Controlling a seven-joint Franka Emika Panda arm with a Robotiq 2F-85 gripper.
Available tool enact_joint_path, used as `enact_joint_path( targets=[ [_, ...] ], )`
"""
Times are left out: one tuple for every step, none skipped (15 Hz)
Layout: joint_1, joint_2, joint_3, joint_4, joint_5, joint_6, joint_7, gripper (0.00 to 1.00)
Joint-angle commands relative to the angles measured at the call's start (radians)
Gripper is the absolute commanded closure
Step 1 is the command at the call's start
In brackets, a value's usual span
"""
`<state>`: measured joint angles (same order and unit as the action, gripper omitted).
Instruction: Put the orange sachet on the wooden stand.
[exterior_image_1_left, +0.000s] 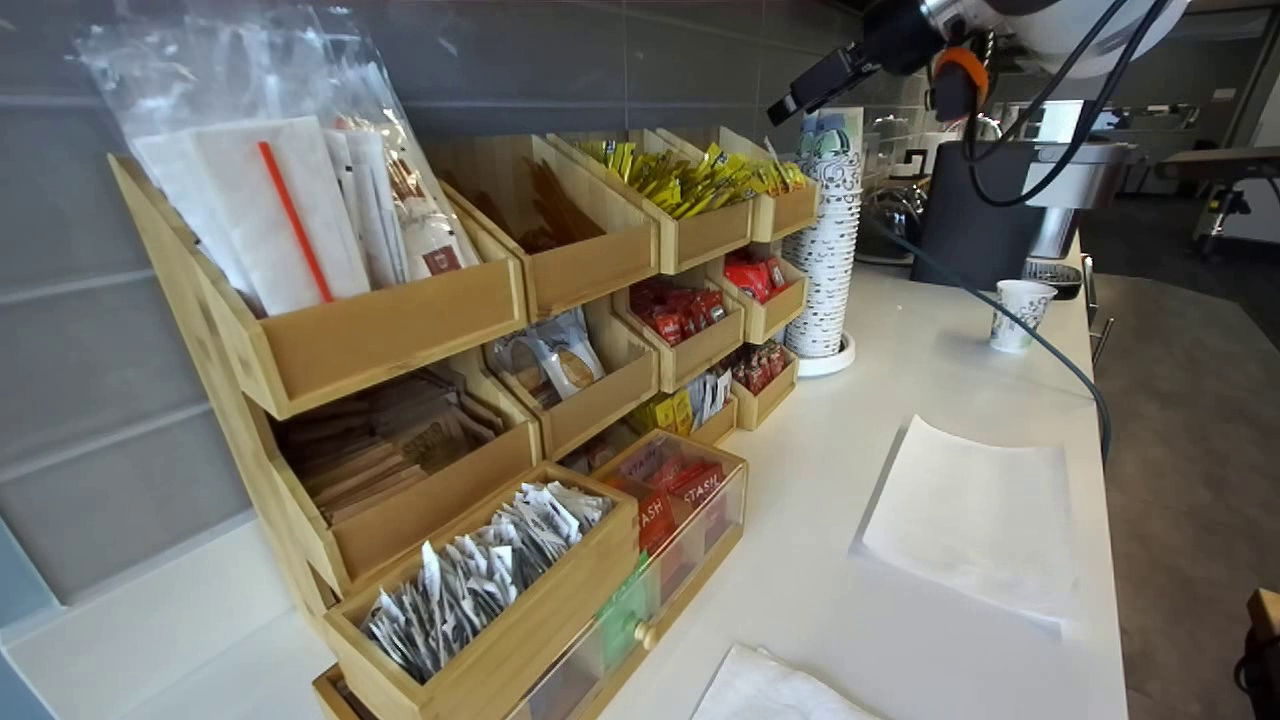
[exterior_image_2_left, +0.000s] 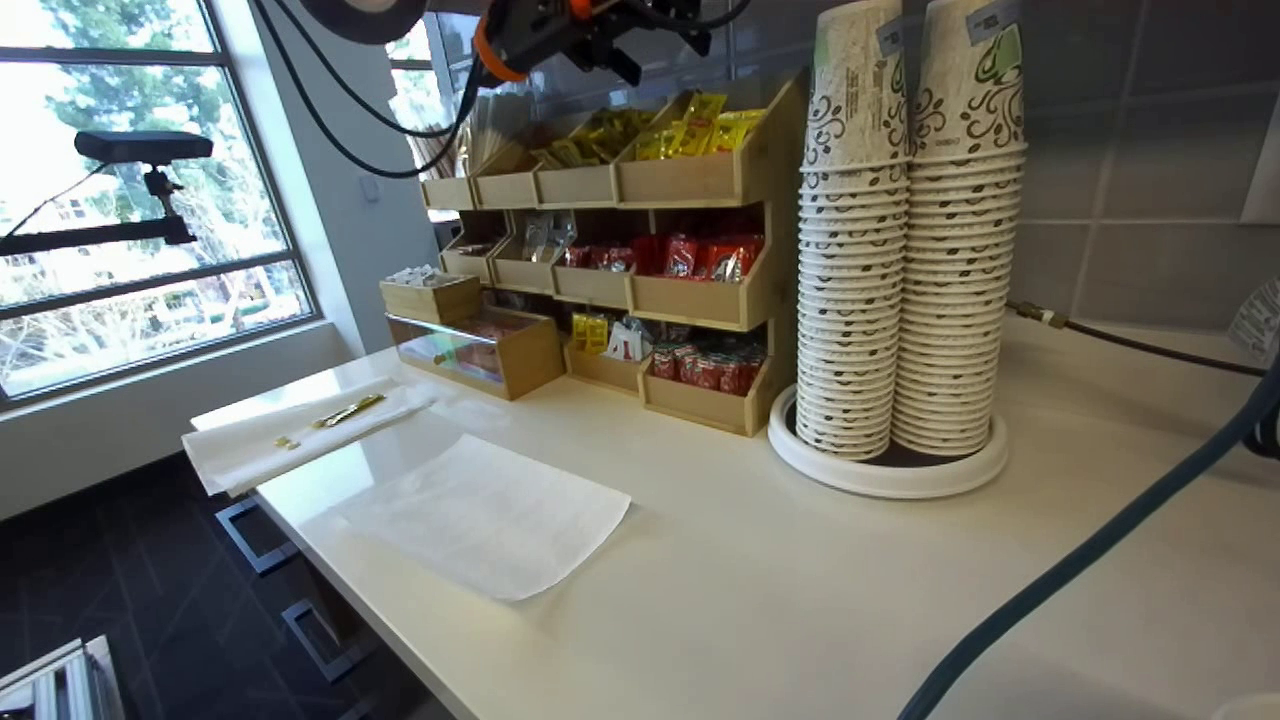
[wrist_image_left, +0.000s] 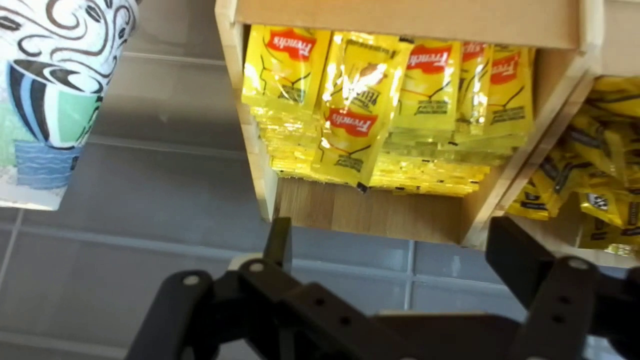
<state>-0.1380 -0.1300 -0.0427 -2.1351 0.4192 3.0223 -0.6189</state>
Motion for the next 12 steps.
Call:
enact_joint_path(
  targets=[
    [-0.028,-0.083,0.007,-0.006,-0.084,-0.174,0.017,0.00],
    [-0.031,-0.100,0.006,-0.005,-0.100,-0.217,0.012,0.00],
    [-0.033,-0.116,0.006,-0.004,-0.113,-0.258,0.007,0.00],
    [-0.035,-0.133,0.005,-0.004,-0.129,-0.298,0.000,0.00],
    [-0.036,-0.147,0.003,-0.004,-0.140,-0.333,-0.006,0.00],
    [-0.035,-0.163,0.001,-0.005,-0.150,-0.369,-0.014,0.00],
    [0.034,-0.179,-0.064,-0.008,-0.195,-0.401,0.003,0.00],
    [0.040,-0.193,-0.072,-0.010,-0.210,-0.439,-0.003,0.00],
    [0.048,-0.206,-0.083,-0.012,-0.233,-0.474,-0.004,0.00],
    [0.055,-0.219,-0.094,-0.015,-0.250,-0.510,-0.005,0.00],
    [0.058,-0.229,-0.102,-0.017,-0.272,-0.545,-0.003,0.00],
    [0.060,-0.238,-0.108,-0.023,-0.290,-0.568,0.003,0.00]
  ],
)
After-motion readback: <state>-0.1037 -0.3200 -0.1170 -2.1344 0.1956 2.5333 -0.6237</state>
